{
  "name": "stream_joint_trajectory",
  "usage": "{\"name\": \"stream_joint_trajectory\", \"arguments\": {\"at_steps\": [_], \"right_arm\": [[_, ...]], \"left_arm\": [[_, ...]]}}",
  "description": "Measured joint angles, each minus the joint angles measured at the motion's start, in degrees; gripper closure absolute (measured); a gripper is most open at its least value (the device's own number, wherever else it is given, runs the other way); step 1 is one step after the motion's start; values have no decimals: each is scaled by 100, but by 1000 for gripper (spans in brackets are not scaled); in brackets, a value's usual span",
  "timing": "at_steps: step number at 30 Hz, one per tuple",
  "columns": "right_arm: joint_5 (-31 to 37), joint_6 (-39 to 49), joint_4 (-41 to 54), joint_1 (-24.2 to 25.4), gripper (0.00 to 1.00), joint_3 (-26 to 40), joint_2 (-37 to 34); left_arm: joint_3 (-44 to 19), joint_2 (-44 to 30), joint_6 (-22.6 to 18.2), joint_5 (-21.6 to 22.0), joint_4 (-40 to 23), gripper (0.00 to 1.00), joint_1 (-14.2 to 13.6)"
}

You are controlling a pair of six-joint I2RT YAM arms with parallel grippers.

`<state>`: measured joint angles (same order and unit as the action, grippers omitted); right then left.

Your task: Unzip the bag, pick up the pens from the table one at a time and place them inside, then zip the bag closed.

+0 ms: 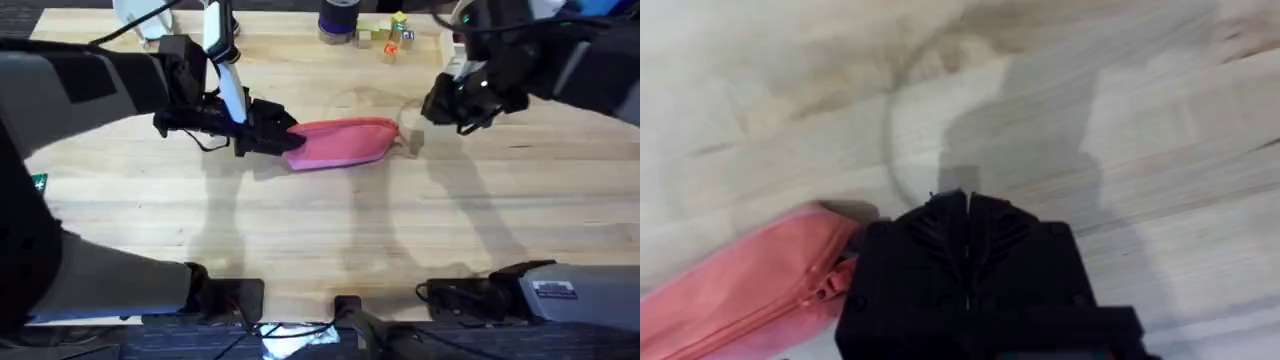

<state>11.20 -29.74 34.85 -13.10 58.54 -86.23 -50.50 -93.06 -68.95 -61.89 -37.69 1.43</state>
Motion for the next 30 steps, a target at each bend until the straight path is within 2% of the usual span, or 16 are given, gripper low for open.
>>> {"name": "stream_joint_trajectory", "arguments": {"at_steps": [7, 19, 21, 26, 28, 30], "right_arm": [[-186, 116, -146, 0, 971, 0, -291], [-382, 850, -140, -24, 971, 0, 733], [-563, 1030, -140, -61, 831, 0, 977], [-947, 1329, -121, -144, 91, 0, 1515], [-999, 1392, -68, -144, 12, 0, 1643], [-1039, 1403, -34, -146, 5, 0, 1734]], "left_arm": [[2, 0, 0, 0, 0, 957, 0], [2, 0, 0, 0, 0, 957, 0], [2, 0, 0, 0, 0, 957, 0], [2, 0, 0, 0, 0, 957, 0], [4, 0, 0, 0, 0, 956, 0], [4, 0, 0, 0, 0, 956, 0]]}}
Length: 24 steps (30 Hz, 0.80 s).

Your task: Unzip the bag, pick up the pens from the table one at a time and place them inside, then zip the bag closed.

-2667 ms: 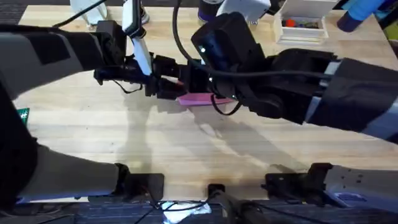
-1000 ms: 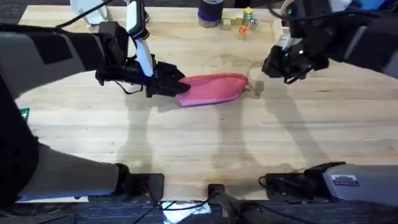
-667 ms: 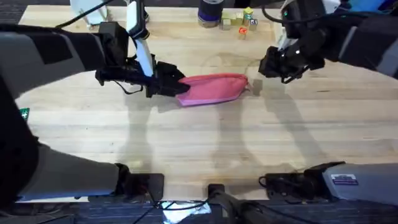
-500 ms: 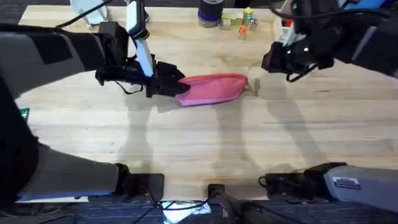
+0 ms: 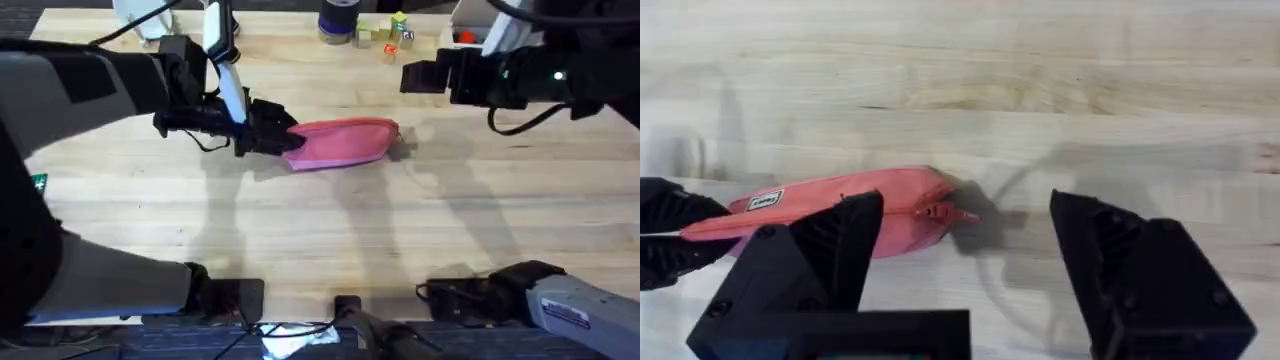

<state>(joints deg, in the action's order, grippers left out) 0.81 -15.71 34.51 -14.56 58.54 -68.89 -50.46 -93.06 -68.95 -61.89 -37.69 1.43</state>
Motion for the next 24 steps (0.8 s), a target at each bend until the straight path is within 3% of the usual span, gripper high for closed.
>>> {"name": "stream_joint_trajectory", "arguments": {"at_steps": [1, 2, 4, 8, 9, 24], "right_arm": [[-21, 14, 8, 1, 5, 0, 27], [-28, 21, 17, 1, 5, 0, 51], [-49, 38, 28, 1, 5, 0, 73], [-67, 60, 34, -1, 5, 0, 80], [-67, 61, 32, 0, 5, 0, 80], [-67, 113, 30, 1, 5, 0, 80]], "left_arm": [[0, 0, 0, 0, 0, 951, 0], [0, 0, -5, 2, -2, 875, 0], [0, 0, 10, -28, -9, 648, 6], [0, 0, 21, -121, -16, 82, 11], [0, 0, 37, -140, -21, 28, 11], [-4, 5, 106, -119, -120, 6, 11]]}}
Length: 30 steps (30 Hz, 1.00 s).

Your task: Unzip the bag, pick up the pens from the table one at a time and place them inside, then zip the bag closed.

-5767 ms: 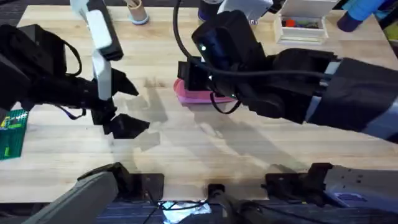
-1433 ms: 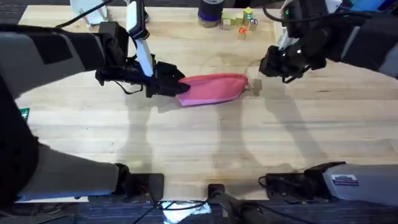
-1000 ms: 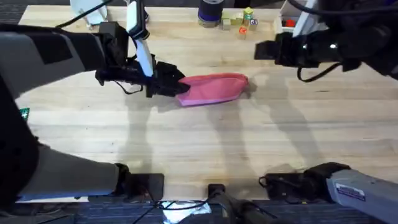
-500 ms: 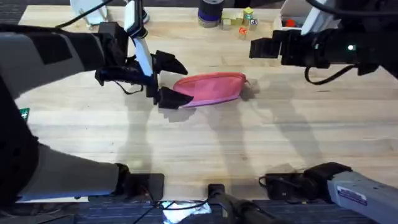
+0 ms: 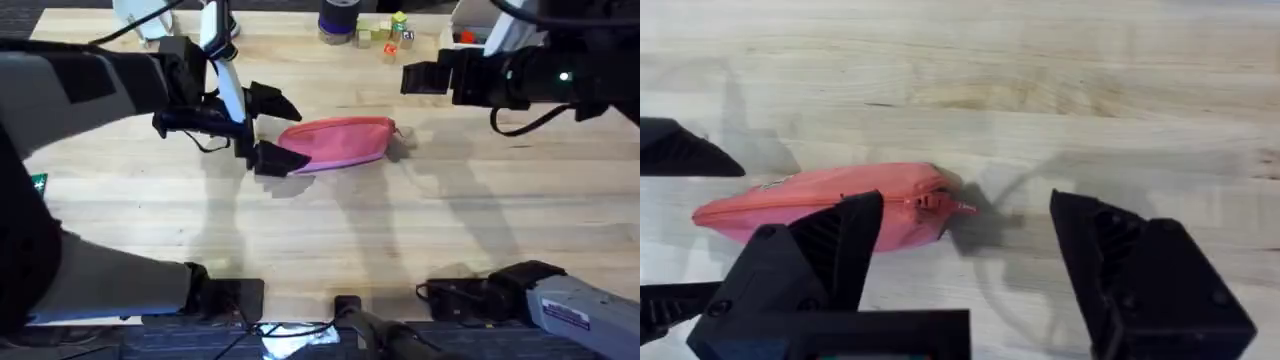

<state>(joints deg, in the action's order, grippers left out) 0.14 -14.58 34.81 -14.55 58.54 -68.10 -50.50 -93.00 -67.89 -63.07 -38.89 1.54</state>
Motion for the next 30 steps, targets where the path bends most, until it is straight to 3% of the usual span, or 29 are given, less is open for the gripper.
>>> {"name": "stream_joint_trajectory", "arguments": {"at_steps": [5, 16, 19, 24, 30], "right_arm": [[0, 15, -2, -2, 5, 0, 4], [0, 470, 0, -2, 5, 0, 471], [0, 687, 0, -2, 5, 0, 679], [0, 950, 173, -2, 5, 0, 1072], [0, 1216, 1028, -2, 5, 0, 1427]], "left_arm": [[-157, 300, 417, 565, -445, 6, 0], [-1010, 2047, 1255, 2284, -1637, 6, 0], [-1043, 2446, 1764, 2676, -1729, 6, 0], [-1043, 3015, 2954, 3256, -1787, 6, 0], [-1043, 3589, 4221, 3620, -1884, 6, 0]]}}
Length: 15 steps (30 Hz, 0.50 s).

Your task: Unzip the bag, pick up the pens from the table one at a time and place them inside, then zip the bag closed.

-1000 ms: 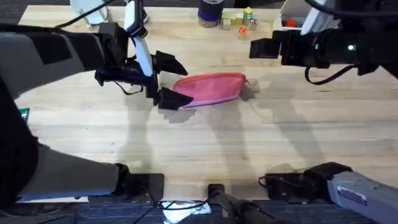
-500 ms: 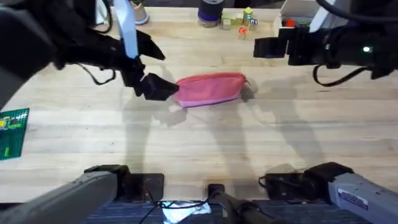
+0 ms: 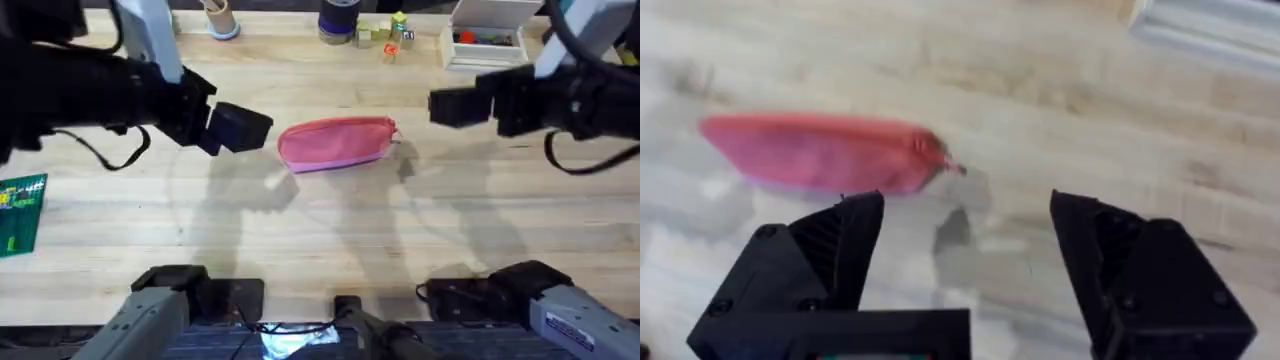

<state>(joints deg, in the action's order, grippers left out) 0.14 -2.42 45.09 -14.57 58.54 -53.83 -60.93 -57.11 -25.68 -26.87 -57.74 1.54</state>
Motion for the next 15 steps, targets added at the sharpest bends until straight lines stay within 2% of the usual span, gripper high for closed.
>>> {"name": "stream_joint_trajectory", "arguments": {"at_steps": [3, 6, 15], "right_arm": [[-1, 95, 254, 1, 5, 0, 71], [-1, 142, 318, 0, 5, 0, 95], [-1, 165, 318, 1, 5, 0, 95]], "left_arm": [[0, 198, 453, 63, -1, 6, 0], [0, 316, 726, 102, -3, 5, 0], [0, 355, 980, 120, -15, 6, 0]]}}
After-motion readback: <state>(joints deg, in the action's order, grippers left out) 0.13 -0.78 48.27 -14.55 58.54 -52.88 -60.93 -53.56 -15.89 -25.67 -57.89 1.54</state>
